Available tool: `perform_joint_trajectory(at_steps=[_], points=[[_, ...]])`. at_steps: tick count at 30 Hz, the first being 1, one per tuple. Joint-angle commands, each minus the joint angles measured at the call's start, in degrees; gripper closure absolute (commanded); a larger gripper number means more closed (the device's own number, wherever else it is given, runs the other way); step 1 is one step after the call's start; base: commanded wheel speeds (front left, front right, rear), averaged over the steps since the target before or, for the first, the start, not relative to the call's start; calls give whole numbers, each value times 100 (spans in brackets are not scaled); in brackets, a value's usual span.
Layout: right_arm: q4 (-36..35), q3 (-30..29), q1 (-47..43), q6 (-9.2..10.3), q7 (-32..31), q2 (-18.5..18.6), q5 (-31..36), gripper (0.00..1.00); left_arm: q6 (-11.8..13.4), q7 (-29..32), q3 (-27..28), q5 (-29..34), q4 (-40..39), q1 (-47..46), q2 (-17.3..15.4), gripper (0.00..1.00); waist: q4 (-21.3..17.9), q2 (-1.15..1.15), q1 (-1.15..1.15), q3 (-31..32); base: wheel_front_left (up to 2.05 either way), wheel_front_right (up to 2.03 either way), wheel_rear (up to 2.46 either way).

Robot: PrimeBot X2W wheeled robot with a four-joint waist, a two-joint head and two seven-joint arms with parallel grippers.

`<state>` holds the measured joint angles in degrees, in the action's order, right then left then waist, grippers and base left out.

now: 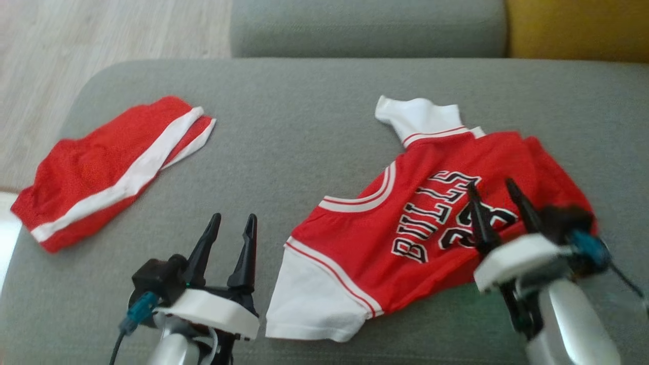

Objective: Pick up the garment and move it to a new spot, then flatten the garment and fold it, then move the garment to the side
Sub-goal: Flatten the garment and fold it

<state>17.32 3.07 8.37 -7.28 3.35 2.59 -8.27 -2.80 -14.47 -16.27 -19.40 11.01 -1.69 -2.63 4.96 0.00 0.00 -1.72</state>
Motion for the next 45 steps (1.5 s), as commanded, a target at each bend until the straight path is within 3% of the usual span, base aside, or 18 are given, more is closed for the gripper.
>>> perform_joint_trajectory(at_steps=[1, 9, 22, 24, 29, 36, 45], points=[[-29, 184, 455, -21, -221, 29, 26, 0, -32, -52, 117, -42, -167, -356, -25, 0, 207, 0, 0, -237, 0, 0, 0], [1355, -86, 1843, -21, -1542, 29, 137, 0, -72, -52, -49, -179, -63, -657, -25, 0, 700, 0, 0, -706, 0, 0, 0], [2804, -827, 3001, -21, -2669, 29, 1283, 0, -33, -52, -265, -408, -57, -916, -25, 0, 1227, 0, 0, -1178, 0, 0, 0], [2889, -902, 3114, -21, -2741, 29, 1417, 100, -32, -52, -285, -420, -58, -949, -25, 0, 1270, 0, 0, -1231, 0, 0, 0], [2965, -1056, 3450, -21, -2605, 29, 1533, 100, -34, -52, -328, -436, -54, -1029, -25, 0, 1364, 0, 0, -1323, 0, 0, 0], [3060, -903, 4193, -21, -1844, 29, 1494, 100, -36, -52, -376, -469, -76, -1096, -25, 0, 1454, 0, 0, -1435, 0, 0, 0], [3444, -1165, 5202, -21, -963, 30, 2187, 100, -33, -52, -453, -522, -87, -1193, -25, 0, 1581, 0, 0, -1557, 0, 0, 0]])
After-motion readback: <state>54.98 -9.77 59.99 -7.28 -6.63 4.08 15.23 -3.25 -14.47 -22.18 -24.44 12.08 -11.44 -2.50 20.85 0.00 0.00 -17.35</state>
